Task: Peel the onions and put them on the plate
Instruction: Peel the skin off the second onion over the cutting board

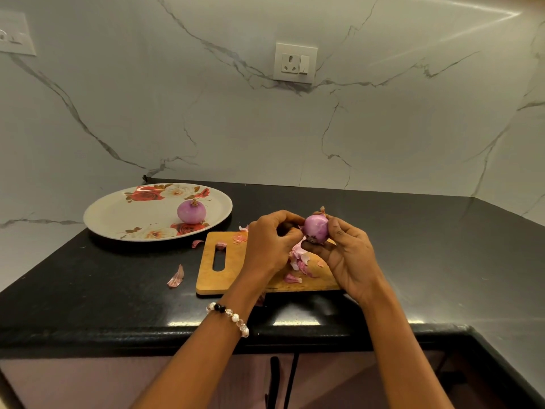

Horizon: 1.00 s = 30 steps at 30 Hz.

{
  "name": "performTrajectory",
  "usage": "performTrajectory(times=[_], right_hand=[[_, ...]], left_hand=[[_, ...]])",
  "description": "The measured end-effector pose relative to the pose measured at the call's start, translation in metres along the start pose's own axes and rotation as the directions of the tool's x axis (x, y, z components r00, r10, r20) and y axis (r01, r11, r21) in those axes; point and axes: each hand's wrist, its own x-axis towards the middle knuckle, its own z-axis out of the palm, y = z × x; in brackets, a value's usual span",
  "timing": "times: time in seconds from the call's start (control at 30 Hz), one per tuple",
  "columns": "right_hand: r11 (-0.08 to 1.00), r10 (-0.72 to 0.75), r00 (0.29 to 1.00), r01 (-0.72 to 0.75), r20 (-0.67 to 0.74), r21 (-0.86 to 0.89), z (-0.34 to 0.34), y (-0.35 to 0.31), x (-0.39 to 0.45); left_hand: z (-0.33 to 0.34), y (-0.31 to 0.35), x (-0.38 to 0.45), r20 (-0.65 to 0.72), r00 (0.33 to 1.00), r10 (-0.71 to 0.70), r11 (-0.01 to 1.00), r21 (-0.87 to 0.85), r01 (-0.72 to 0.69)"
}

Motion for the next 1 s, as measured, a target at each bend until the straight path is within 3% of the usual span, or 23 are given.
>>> performTrajectory(times=[0.43,0.73,1.0], right_hand=[[0.986,0.086,0.991,-0.071,-0.098,0.147,-0.0002,-0.0066,-0.0033],[0.992,0.115,0.975,-0.106,-0.189,0.062,-0.0051,-0.0031,0.0014],[0.991,0.129,0.973,-0.121,-0.192,0.051,-0.0062,-0.0003,0.0035]], left_hand=[[0.0001,0.0019,-0.0017,0.047,0.997,0.066,0.997,-0.046,-0.064],[0.0054,-0.0054,-0.0001,0.062,0.982,0.179,0.970,0.157,-0.187],[0.0069,-0.0064,0.0004,0.020,0.984,0.179,0.971,0.160,-0.180]])
